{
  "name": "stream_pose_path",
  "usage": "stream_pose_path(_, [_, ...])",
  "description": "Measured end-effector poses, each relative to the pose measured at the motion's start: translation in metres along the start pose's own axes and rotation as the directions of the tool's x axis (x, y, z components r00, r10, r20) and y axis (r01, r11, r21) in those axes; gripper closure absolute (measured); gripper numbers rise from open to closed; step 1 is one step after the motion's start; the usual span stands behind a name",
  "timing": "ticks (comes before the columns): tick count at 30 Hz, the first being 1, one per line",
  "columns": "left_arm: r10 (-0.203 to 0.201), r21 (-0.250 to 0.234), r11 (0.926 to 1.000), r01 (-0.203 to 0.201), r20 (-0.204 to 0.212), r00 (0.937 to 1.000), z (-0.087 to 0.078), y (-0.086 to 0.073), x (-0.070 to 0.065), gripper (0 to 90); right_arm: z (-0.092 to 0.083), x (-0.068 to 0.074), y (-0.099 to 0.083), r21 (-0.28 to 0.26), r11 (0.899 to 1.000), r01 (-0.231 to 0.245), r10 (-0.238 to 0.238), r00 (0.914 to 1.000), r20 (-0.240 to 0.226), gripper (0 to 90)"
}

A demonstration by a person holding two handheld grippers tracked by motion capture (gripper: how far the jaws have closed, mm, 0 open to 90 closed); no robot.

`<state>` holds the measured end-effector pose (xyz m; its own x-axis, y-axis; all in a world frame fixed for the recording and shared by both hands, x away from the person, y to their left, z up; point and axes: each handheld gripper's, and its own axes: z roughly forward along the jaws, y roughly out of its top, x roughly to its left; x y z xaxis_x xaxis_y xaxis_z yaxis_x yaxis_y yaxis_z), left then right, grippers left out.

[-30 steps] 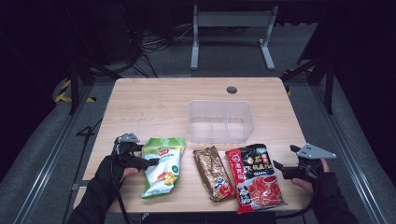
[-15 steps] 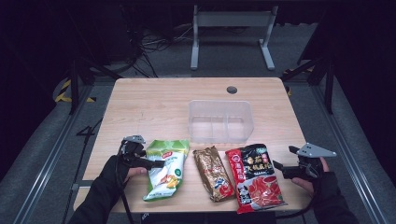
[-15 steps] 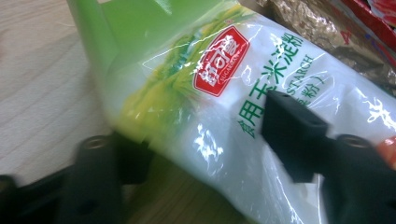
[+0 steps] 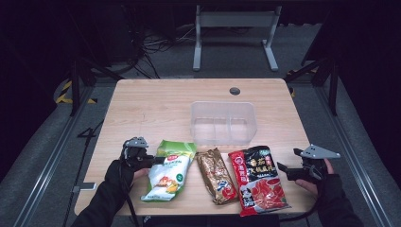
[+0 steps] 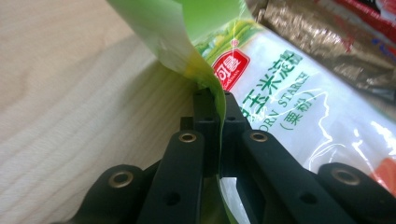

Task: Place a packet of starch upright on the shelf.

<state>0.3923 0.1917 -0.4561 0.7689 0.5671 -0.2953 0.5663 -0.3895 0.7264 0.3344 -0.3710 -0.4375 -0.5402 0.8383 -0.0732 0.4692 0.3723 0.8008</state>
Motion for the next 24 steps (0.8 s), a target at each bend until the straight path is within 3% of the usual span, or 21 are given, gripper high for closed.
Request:
stream_pose_path(4, [0.011,-0.104,0.9945,-0.014,-0.024,0.9996,-0.019,0.004,-0.008,89.6,0.0,-0.001,0.0,0.0,1.0,-0.004,0.004,1.0,0.006,12.9])
stream_pose_path(10, [0.043,-0.219,0.9744,-0.051,-0.043,0.9981,-0.04,0.016,-0.026,89.7,0.0,-0.001,0.001,0.005,1.0,-0.007,0.006,0.9998,0.017,12.9])
stream_pose_path(11, [0.043,-0.219,0.9744,-0.051,-0.043,0.9981,-0.04,0.016,-0.026,89.7,0.0,-0.001,0.001,0.005,1.0,-0.007,0.006,0.9998,0.017,12.9])
stream_pose_path(15, [0.06,-0.277,0.958,-0.074,-0.058,0.9965,-0.049,0.024,-0.035,89.7,-0.001,-0.001,0.0,0.005,1.0,-0.015,0.015,0.9996,0.026,13.0])
stream_pose_path(16, [0.061,-0.283,0.9565,-0.071,-0.044,0.9972,-0.051,0.026,-0.037,89.7,-0.001,-0.001,0.0,0.004,1.0,-0.017,0.017,0.9995,0.026,13.0])
stream_pose_path(17, [0.072,-0.289,0.9532,-0.089,-0.067,0.9951,-0.052,0.028,-0.039,89.7,-0.002,-0.002,0.0,0.002,1.0,-0.02,0.02,0.9995,0.025,13.0])
stream_pose_path(19, [0.071,-0.299,0.9503,-0.086,-0.061,0.9956,-0.053,0.029,-0.041,89.7,-0.002,-0.002,0.0,0.002,1.0,-0.02,0.02,0.9995,0.024,12.9])
stream_pose_path(21, [0.083,-0.303,0.9466,-0.109,-0.098,0.9917,-0.055,0.031,-0.044,89.8,-0.002,-0.002,0.0,0.0,1.0,-0.021,0.021,0.9995,0.022,12.9])
stream_pose_path(24, [0.088,-0.32,0.9399,-0.118,-0.107,0.9903,-0.061,0.034,-0.045,89.8,-0.003,-0.002,0.0,0.0,1.0,-0.02,0.02,0.9995,0.022,12.9])
